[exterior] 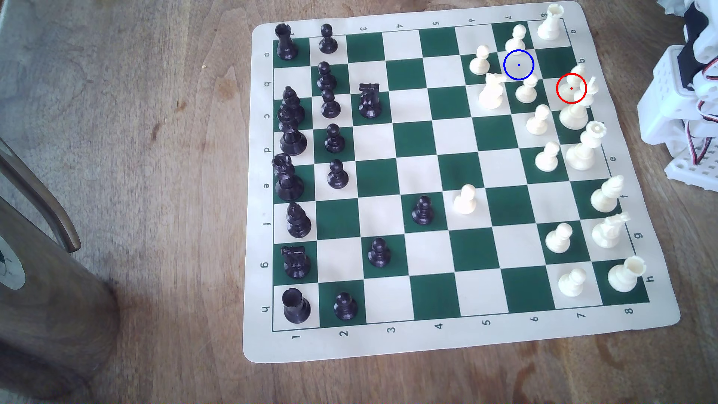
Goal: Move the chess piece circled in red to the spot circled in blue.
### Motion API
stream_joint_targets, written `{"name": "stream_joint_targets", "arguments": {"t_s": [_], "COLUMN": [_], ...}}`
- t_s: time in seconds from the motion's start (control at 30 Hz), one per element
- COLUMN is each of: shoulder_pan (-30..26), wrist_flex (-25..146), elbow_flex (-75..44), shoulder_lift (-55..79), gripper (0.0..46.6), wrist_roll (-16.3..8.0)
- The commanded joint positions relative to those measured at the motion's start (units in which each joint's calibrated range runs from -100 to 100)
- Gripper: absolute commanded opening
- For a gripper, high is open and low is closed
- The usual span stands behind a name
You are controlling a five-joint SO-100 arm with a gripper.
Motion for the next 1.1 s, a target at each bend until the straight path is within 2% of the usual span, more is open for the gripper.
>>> {"name": "stream_joint_targets", "arguments": {"t_s": [0.0,0.17,0.33,0.4,0.47,0.57,0.63,0.77,1.07], "shoulder_pan": [5.35,12.47,13.80,14.89,16.93,18.02,17.94,17.47,17.71], "wrist_flex": [15.28,64.26,94.81,104.88,110.45,117.82,122.16,128.55,131.99], "elbow_flex": [-2.36,-24.93,-33.55,-37.90,-42.34,-46.33,-45.79,-44.52,-43.79], "shoulder_lift": [0.06,-0.03,-0.11,4.73,13.04,22.38,25.69,27.82,34.95], "gripper": [0.1,0.1,0.1,0.1,1.0,5.6,6.9,12.3,12.9], "wrist_roll": [-2.20,-6.11,-6.64,-6.89,-7.77,-8.99,-8.99,-9.04,-7.67]}}
